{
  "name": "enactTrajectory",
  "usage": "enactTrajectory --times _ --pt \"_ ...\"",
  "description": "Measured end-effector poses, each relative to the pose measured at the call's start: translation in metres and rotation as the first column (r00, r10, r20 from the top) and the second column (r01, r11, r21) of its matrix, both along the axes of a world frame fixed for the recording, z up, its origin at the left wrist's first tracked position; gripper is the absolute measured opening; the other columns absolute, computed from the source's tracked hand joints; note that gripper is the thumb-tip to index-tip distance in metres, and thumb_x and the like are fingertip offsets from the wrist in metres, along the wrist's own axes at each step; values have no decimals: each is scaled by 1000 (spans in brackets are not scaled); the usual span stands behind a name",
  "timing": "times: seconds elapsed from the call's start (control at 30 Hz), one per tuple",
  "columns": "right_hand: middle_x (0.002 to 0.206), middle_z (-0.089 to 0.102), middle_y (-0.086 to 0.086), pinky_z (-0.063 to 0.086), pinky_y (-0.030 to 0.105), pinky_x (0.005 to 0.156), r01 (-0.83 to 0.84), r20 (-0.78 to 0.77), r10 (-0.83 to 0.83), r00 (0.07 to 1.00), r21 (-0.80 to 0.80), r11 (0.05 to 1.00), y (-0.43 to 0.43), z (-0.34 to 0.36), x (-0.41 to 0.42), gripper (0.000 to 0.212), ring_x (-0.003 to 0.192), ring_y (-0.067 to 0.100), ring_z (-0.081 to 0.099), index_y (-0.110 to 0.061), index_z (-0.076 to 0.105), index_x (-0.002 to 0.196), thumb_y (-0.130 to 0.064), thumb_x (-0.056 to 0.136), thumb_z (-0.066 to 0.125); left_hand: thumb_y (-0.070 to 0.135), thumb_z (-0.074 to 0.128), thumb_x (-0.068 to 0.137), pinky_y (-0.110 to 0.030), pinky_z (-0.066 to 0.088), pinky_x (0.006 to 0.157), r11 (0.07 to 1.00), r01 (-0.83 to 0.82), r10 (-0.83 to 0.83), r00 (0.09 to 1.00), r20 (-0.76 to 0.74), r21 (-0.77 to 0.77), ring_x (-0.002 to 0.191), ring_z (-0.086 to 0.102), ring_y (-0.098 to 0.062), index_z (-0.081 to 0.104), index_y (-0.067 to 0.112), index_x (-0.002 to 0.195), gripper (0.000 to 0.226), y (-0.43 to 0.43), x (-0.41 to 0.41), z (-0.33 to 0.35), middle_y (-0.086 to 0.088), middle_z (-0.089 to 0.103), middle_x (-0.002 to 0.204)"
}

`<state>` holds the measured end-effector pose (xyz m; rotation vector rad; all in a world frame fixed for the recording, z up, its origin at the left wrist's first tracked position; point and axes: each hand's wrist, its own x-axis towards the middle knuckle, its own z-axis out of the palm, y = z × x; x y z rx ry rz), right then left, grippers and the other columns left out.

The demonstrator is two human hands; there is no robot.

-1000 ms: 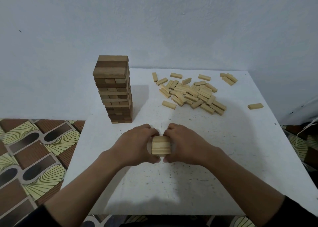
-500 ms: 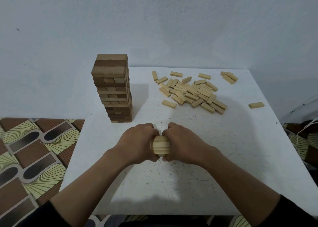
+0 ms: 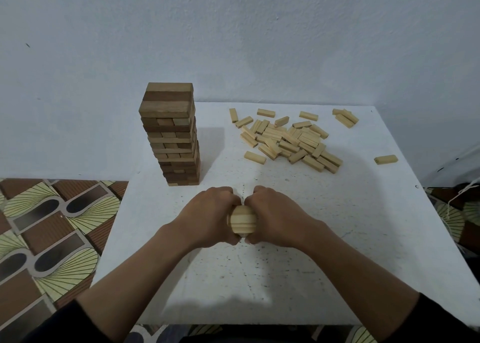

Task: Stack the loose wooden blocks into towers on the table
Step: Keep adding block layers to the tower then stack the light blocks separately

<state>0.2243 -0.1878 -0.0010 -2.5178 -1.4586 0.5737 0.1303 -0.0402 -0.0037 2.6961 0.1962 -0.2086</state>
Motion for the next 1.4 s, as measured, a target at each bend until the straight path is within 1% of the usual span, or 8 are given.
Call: enactTrajectory --times 0.4,0.63,0.77,0.9,1.07,1.13,1.23,1.4 --pt "99 53 -3 47 28 66 76 -22 -75 997 72 994 -9 -9 -5 49 79 12 52 -20 63 108 -40 69 84 40 89 62 -34 53 77 1000 15 -15 1000 8 -7 87 57 -11 70 30 113 55 1 -3 -2 10 62 101" --pt "132 43 -8 45 30 96 166 -158 -139 978 171 971 -27 -22 -10 94 114 8 41 -21 34 151 -51 75 80 43 88 62 -32 52 81 999 4 -3 1000 14 -48 95 56 -9 63 30 121 65 5 -7 -8 12 60 108" --pt "152 25 -22 29 25 115 324 -343 -232 910 241 915 -54 -32 -28 83 136 -2 24 -30 22 157 -63 90 59 52 86 69 -26 46 99 984 -69 82 994 76 -162 116 45 -3 41 27 148 94 7 -29 -17 17 50 131" --pt "152 -5 -40 -2 22 115 400 -440 -279 854 210 892 -63 -42 -46 67 148 -3 -12 -45 2 157 -65 98 28 56 72 84 -21 33 112 944 -195 228 968 100 -267 133 29 7 27 31 156 88 -8 -57 -21 28 29 148" --pt "155 10 -38 4 28 123 564 -640 -296 709 263 783 -60 -42 -59 60 150 -6 1 -48 12 155 -62 98 25 53 52 100 1 34 100 518 -304 547 836 37 -800 126 42 23 45 24 149 58 -35 -76 -22 27 50 143" --pt "160 11 -32 6 26 124 574 -678 -277 681 260 776 -57 -40 -66 59 149 -8 5 -45 12 155 -57 100 27 45 46 103 -6 36 105 341 -314 592 804 -57 -886 125 44 21 47 24 147 48 -43 -76 -24 25 54 140" --pt "162 3 -27 3 15 121 553 -688 -246 682 265 790 -51 -36 -75 54 145 -16 2 -40 4 154 -45 105 27 67 48 94 -35 26 123 293 -311 584 807 -88 -904 138 40 9 53 45 139 51 -49 -74 -32 28 51 145" --pt "162 2 -26 2 13 120 556 -676 -277 683 236 797 -48 -36 -78 55 147 -13 1 -35 3 157 -33 109 30 73 50 87 -38 25 124 190 -290 613 782 -117 -938 139 42 4 53 38 142 65 -56 -71 -32 23 53 145"
